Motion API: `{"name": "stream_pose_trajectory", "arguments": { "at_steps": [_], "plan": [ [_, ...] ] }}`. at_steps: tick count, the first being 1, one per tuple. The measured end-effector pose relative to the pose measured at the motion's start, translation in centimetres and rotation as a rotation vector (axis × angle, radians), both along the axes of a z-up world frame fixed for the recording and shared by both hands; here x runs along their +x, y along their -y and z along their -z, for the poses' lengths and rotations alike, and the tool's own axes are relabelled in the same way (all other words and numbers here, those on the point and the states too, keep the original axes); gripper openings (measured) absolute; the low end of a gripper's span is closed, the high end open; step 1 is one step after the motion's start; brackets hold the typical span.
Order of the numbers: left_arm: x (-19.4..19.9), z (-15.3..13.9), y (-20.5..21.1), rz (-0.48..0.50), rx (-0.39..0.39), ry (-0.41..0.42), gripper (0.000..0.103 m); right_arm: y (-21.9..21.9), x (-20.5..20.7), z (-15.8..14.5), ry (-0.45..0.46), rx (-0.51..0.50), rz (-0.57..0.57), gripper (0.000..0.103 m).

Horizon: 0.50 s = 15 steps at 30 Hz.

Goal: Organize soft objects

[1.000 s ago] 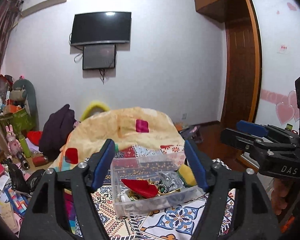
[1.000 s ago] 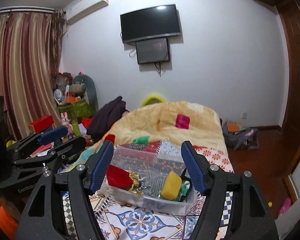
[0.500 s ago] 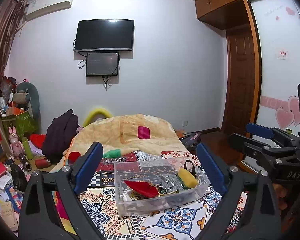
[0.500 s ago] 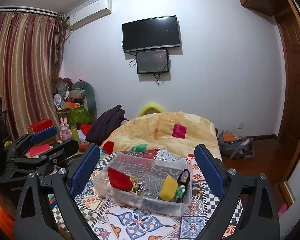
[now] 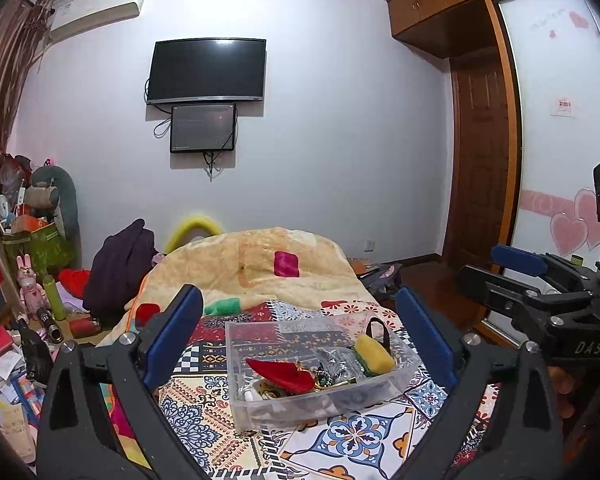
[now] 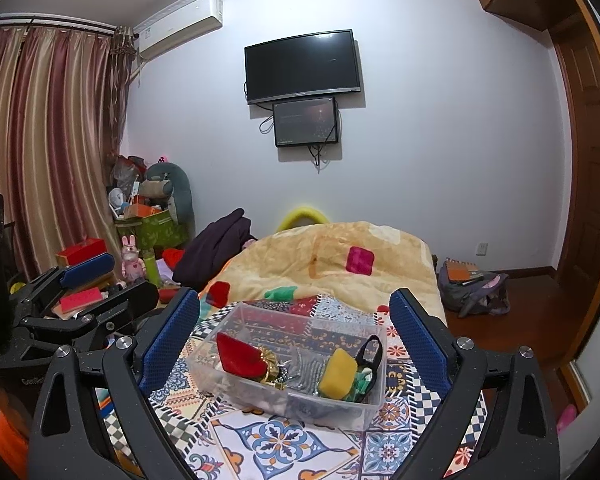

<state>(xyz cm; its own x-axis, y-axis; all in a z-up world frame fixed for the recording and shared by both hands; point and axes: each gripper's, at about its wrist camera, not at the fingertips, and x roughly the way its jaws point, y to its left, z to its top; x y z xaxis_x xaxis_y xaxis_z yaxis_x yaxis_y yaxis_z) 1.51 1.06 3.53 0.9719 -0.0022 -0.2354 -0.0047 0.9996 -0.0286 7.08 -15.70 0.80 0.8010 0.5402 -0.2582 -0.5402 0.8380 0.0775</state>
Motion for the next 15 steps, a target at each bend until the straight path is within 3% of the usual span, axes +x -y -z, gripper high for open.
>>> {"name": "stream_pose_trajectory", "arguments": {
  "at_steps": [15],
  "plan": [
    [0.02,0.29,0.14,0.006,-0.009,-0.004,0.1,0.09,-0.27,-0.08,0.004,0.002,-0.006,0.095]
  ]
}}
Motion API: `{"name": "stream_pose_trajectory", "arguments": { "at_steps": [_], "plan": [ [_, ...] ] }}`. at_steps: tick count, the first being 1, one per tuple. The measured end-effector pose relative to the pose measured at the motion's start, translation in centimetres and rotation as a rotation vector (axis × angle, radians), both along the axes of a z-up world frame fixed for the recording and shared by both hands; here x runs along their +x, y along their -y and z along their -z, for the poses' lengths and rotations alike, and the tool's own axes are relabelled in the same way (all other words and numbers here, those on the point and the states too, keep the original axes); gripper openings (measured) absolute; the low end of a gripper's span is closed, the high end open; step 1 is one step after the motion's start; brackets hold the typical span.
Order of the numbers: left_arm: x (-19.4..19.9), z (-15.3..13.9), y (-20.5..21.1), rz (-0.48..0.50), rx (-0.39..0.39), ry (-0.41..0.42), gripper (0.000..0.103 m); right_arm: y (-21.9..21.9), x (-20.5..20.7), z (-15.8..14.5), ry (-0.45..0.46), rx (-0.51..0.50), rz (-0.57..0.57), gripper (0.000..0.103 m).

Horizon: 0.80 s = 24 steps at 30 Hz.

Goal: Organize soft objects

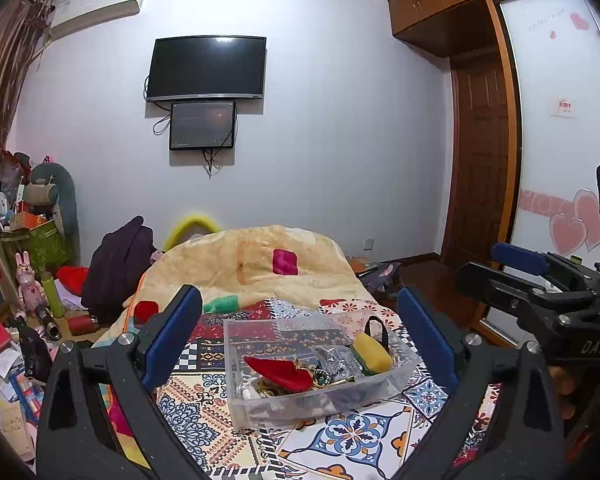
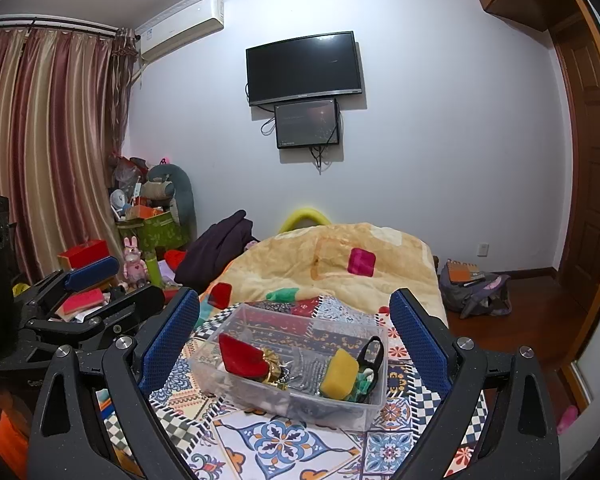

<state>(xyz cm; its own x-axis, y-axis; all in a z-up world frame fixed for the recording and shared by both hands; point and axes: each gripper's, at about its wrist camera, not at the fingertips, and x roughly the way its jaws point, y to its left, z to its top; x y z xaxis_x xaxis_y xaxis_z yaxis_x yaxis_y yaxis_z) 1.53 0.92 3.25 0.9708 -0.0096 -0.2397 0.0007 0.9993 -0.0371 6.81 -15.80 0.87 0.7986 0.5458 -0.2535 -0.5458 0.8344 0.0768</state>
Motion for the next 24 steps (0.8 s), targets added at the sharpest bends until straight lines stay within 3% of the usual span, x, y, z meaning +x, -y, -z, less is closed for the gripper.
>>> {"name": "stream_pose_trajectory", "arguments": {
  "at_steps": [12,17,24],
  "plan": [
    [0.06,-0.07,-0.14,0.006,-0.007,-0.006,0.102,-0.19,-0.45,-0.37,0.003,0.0,-0.001,0.096],
    [0.22,0.0,-0.27,0.014,-0.011,-0.014,0.102,0.05,-0.25,-0.38,-0.001,0.009,0.007,0.102],
    [0.19,-0.01,-0.52,0.017,-0.019,-0.016,0.102,0.15,0.29,-0.04,-0.019,-0.001,0.015,0.103]
  ]
}}
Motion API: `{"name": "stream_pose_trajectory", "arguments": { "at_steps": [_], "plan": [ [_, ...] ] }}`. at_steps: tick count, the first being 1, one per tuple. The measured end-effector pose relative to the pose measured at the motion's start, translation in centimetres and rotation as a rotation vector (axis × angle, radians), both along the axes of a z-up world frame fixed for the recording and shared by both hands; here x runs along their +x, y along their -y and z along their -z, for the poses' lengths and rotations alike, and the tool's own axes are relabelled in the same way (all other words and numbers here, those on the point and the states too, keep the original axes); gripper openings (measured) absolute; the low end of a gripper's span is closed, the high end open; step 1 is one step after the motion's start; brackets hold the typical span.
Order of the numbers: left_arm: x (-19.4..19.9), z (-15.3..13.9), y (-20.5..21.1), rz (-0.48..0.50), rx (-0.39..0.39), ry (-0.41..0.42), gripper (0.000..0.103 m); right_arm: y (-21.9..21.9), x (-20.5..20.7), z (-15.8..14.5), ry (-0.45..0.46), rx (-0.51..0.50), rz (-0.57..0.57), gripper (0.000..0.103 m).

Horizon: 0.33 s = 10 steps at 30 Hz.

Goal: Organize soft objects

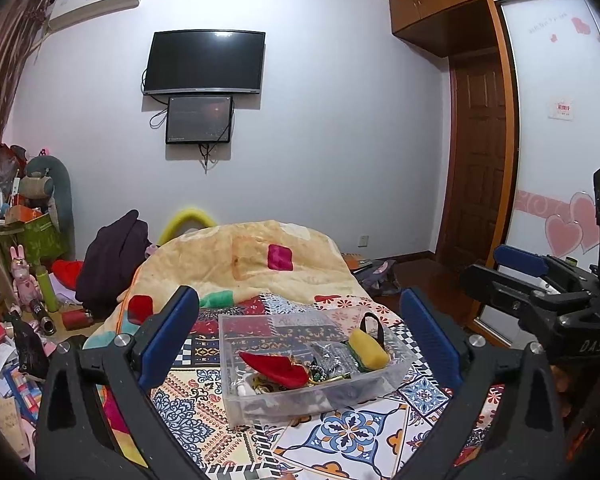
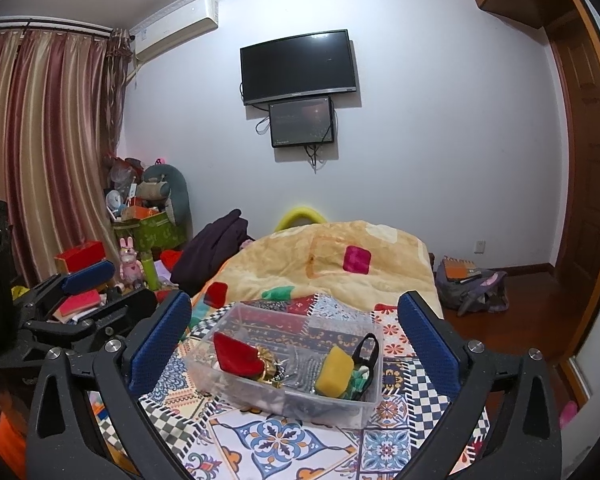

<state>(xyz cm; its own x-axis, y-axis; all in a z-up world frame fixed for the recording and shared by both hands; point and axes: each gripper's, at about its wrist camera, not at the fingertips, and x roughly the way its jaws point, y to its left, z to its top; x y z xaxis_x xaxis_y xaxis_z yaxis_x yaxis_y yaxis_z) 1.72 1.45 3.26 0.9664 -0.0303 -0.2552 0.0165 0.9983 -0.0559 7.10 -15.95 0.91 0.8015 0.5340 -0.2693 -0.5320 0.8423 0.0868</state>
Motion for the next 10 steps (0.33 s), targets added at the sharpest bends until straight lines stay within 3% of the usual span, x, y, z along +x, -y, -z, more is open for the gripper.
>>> {"name": "stream_pose_trajectory", "arguments": {
  "at_steps": [10],
  "plan": [
    [0.0,-0.03,0.05,-0.002,0.008,-0.008,0.102,-0.12,-0.01,0.05,-0.004,-0.027,0.003,0.103]
  ]
}}
